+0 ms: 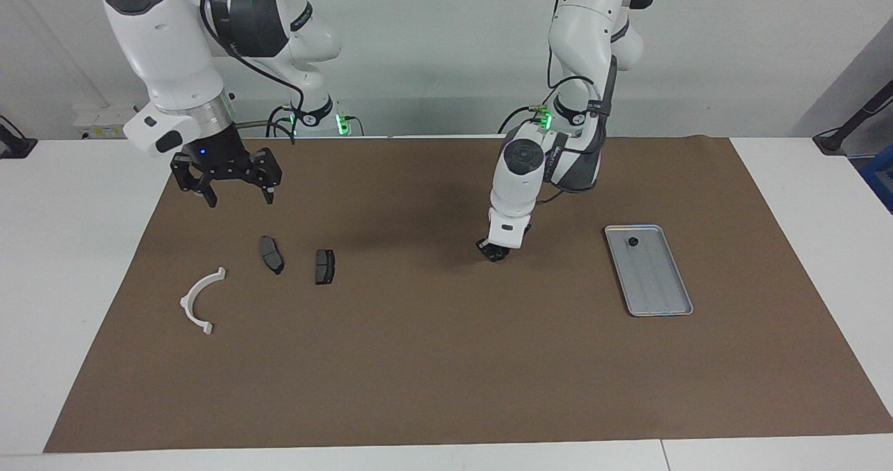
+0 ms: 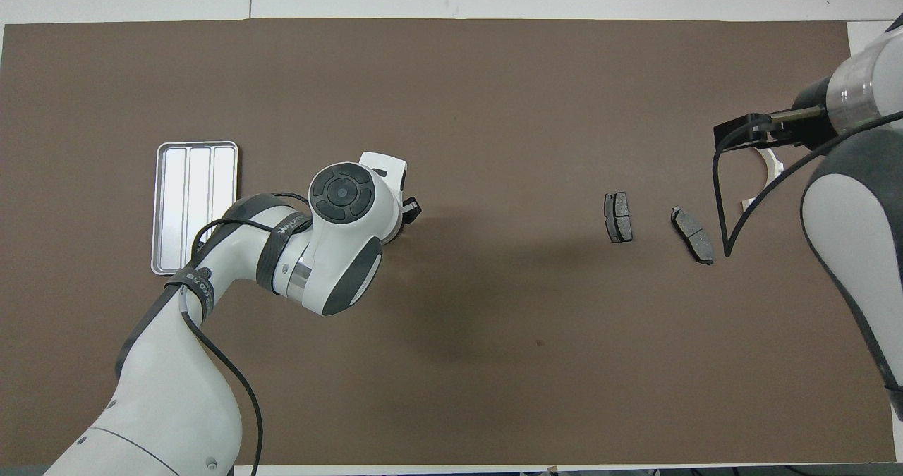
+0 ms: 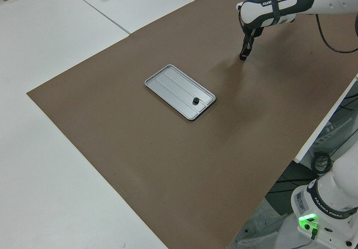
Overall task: Pick bearing gear from pile to tray
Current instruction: 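Carry the second part with the left gripper and release it in the tray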
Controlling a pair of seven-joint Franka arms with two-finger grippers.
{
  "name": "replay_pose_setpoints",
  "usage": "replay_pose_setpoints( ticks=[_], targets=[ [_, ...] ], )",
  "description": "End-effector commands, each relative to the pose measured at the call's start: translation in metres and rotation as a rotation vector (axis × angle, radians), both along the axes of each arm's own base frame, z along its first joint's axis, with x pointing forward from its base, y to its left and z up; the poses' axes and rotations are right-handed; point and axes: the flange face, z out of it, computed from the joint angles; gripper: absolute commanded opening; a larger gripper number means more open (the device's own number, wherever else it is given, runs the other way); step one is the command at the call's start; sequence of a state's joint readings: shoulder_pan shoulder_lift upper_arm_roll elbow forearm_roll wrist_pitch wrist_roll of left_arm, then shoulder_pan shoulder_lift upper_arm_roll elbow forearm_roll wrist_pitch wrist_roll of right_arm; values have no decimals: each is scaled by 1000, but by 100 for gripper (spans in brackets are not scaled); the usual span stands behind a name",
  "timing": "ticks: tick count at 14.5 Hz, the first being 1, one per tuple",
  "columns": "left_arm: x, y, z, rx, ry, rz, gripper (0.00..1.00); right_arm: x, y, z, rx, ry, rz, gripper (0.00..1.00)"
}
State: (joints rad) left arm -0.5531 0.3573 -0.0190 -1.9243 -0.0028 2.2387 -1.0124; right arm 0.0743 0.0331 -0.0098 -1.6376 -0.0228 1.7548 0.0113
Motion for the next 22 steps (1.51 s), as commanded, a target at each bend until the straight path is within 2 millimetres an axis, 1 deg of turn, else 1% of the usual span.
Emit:
replay_pose_setpoints(
  ticks=[1,2,3,4,5,7,8,9,10,11,13,14,16,17,19,21,22],
  targets=[
    [25,46,61,22,-19,23,0,-21,-8,8,13,18,6,100],
    [23,68,75,23,-12,-10,0,-24,-10,13,12,12,5,100],
    [29,97,90,25,-1,-42,0,-28,-10,21,13,-1,5,100],
    [36,126,92,28,20,-76,0,-31,-10,28,15,-16,5,100],
    [47,155,94,21,20,-122,0,-38,-11,38,18,-28,5,100],
    [68,225,94,5,-2,-234,0,-48,-14,43,17,21,0,100],
    [75,258,93,-1,-21,-306,0,-54,-21,45,18,44,-11,100],
    [77,279,88,-2,-30,-351,0,-56,-24,44,20,58,-16,100],
    [82,295,82,-1,-50,-363,0,-57,-27,41,21,70,-20,100],
    [88,302,75,2,-79,-369,0,-57,-26,39,20,81,-19,100],
    [97,313,53,2,-82,-394,0,-54,-27,34,19,92,-22,100],
    [101,317,43,1,-88,-404,0,-54,-29,33,19,93,-27,100],
    [107,318,23,2,-109,-404,0,-53,-33,33,18,95,-35,100],
    [106,318,20,1,-107,-403,0,-53,-38,33,17,94,-45,100],
    [103,320,16,-1,-95,-402,0,-53,-36,33,9,94,-46,100],
    [101,333,8,-4,-81,-385,0,-53,-34,32,7,95,-43,100],
    [100,333,7,-4,-79,-388,0,-53,-34,32,7,103,-43,100]
  ],
)
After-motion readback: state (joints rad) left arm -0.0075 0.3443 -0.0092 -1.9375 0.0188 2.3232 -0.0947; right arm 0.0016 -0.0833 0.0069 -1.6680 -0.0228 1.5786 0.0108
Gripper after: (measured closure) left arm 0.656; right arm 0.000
